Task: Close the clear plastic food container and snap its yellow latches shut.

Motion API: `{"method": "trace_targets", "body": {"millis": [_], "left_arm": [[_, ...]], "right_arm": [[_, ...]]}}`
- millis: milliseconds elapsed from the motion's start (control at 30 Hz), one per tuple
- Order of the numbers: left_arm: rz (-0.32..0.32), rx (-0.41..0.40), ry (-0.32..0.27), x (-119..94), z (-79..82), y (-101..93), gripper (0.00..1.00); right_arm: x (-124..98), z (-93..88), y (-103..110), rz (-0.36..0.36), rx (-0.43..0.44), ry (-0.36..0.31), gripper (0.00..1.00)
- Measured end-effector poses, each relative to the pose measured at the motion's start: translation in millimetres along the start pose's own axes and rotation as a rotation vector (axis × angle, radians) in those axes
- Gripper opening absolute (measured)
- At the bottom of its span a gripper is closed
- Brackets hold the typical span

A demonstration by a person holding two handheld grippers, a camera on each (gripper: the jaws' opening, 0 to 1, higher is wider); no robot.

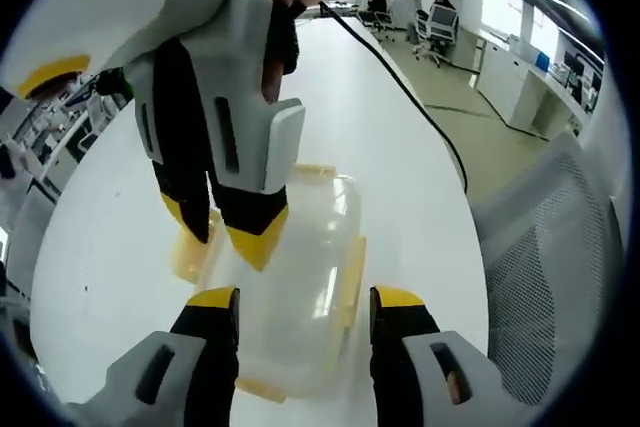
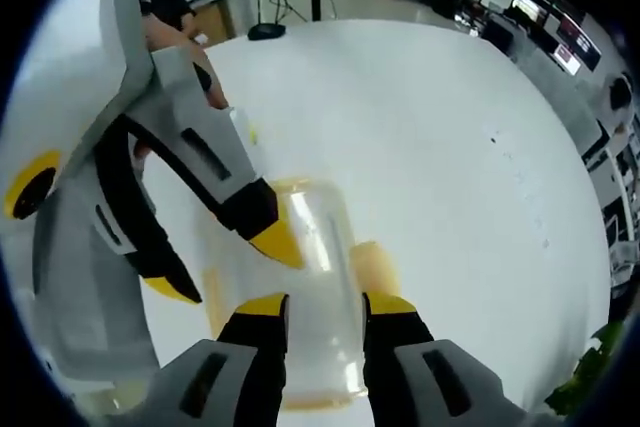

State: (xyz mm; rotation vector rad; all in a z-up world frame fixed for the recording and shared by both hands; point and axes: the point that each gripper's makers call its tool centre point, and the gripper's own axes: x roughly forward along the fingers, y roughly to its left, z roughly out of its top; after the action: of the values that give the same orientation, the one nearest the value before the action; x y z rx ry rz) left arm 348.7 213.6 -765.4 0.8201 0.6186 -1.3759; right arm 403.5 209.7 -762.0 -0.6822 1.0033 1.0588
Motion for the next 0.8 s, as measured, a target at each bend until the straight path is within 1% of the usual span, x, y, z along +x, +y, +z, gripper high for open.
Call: {"method": "trace_targets", "body": {"millis": [200, 267, 533, 700, 800], "left_arm": [[0.024, 0.024, 0.004, 0.7, -1.0, -1.0, 0.52], [0.028, 0.023, 0.003, 1.2, -0.9, -0.5, 0.53], [0.034, 0.017, -0.005, 1.1, -0.6, -0.1, 0.54], [0.042, 0.030, 0.003, 1.7, -1.3, -1.3, 0.55], [0.048, 0.035, 0.008, 1.9, -1.7, -1.2, 0.54]], "right_arm": [[-0.6, 1.2, -1.6, 0.018, -0.008, 0.007, 0.24], [-0.5, 2.4, -4.2, 0.009, -0.010, 0.004, 0.27], [3.3, 1.0, -6.4, 0.018, -0.013, 0.015, 0.28], [4.2, 3.7, -7.0, 0.032, -0.011, 0.007, 0.28], [5.1, 3.7, -7.5, 0.052, -0.008, 0.009, 0.28]]}}
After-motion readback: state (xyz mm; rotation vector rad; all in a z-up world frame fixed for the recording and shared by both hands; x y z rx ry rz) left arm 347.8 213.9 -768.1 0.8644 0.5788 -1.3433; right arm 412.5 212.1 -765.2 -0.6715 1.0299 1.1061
